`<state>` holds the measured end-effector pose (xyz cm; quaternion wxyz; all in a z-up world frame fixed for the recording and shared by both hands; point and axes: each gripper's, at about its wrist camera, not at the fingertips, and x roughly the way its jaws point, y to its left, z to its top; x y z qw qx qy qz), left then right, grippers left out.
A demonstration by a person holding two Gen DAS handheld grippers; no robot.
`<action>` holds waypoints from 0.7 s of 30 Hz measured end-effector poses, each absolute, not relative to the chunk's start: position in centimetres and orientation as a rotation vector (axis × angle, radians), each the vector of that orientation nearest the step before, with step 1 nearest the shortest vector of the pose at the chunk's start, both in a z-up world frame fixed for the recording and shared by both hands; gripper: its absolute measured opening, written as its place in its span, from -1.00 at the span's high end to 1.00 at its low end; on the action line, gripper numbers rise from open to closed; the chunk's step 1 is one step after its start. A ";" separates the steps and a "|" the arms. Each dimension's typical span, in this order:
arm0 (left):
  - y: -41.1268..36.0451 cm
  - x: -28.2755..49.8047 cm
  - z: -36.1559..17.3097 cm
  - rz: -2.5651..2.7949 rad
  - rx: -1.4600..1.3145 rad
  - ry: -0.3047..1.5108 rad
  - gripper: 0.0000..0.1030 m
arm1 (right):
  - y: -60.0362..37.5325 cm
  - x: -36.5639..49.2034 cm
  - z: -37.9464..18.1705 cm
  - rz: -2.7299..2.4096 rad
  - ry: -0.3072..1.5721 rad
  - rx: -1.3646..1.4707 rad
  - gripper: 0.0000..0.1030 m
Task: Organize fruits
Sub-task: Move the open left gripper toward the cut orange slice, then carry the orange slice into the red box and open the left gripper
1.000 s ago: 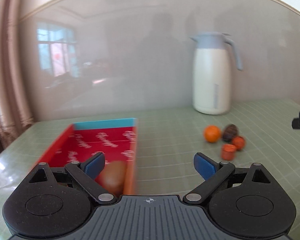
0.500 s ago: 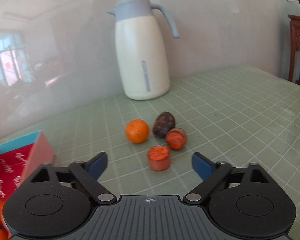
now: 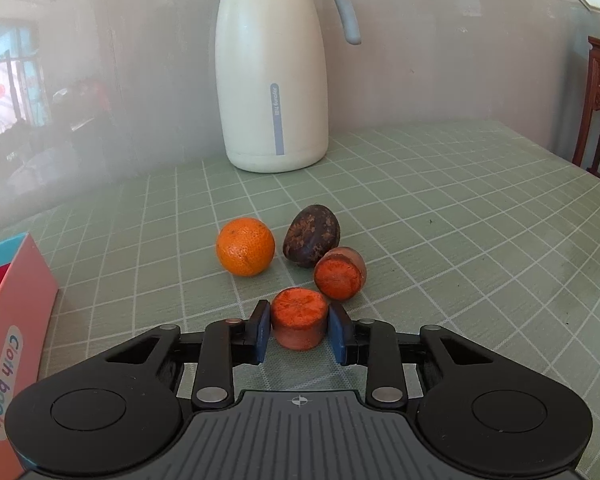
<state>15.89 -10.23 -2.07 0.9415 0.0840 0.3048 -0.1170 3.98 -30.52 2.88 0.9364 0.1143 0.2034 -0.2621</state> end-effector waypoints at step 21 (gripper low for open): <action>-3.7 11.9 2.1 -0.102 0.099 0.484 0.40 | -28.4 4.7 3.1 -0.512 0.421 0.189 -1.00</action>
